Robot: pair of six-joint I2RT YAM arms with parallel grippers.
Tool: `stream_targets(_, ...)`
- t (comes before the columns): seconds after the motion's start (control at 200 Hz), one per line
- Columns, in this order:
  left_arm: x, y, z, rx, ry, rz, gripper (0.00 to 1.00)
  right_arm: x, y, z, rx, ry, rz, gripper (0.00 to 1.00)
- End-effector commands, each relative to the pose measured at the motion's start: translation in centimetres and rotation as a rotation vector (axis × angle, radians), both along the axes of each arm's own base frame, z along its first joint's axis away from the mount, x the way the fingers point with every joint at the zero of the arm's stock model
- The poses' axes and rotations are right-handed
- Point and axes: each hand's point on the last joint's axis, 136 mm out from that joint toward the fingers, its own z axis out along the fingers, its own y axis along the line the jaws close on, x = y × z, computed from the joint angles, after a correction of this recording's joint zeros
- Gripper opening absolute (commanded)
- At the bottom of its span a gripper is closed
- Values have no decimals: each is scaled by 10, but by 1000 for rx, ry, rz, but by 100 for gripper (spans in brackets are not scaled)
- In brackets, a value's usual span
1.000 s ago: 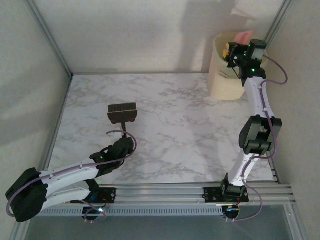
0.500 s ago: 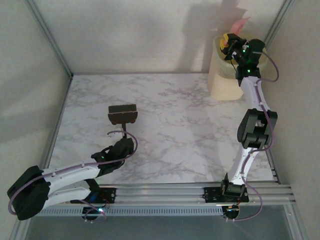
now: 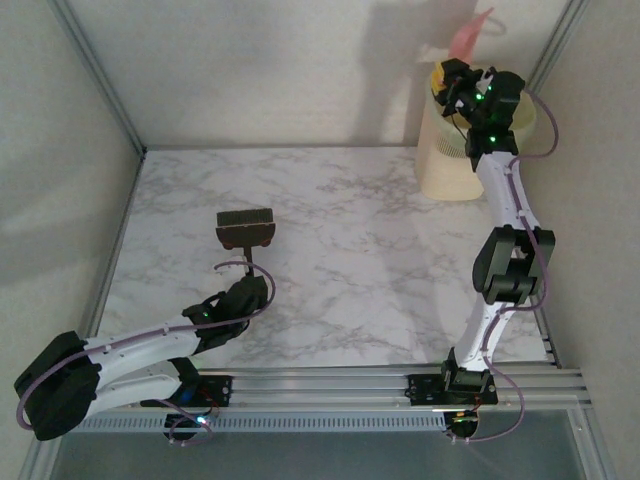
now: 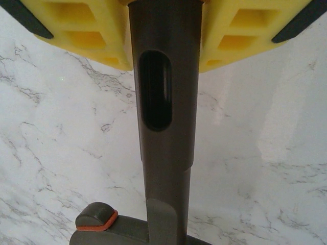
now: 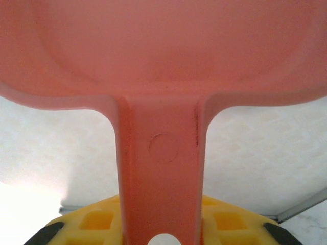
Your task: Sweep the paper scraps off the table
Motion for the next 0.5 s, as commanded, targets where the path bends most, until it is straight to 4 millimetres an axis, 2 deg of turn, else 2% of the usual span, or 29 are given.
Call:
stream_targets(0.0,5,3,15,-11,-58,30,0,-35,23,61,-165,-183,-8,0)
stream_targets(0.125,4,7,18,-14,-69,47,0,-56,65,77,-430,-272,9,0)
stream_targets(0.245,2,18,27,-29,-102,90,0,-74,107,81,-672,-369,61,0)
stream_targets(0.411,-3,38,38,-37,-148,178,0,-90,157,69,-879,-476,192,0)
stream_targets(0.496,-6,48,44,-52,-174,217,0,-99,179,54,-1007,-485,221,0)
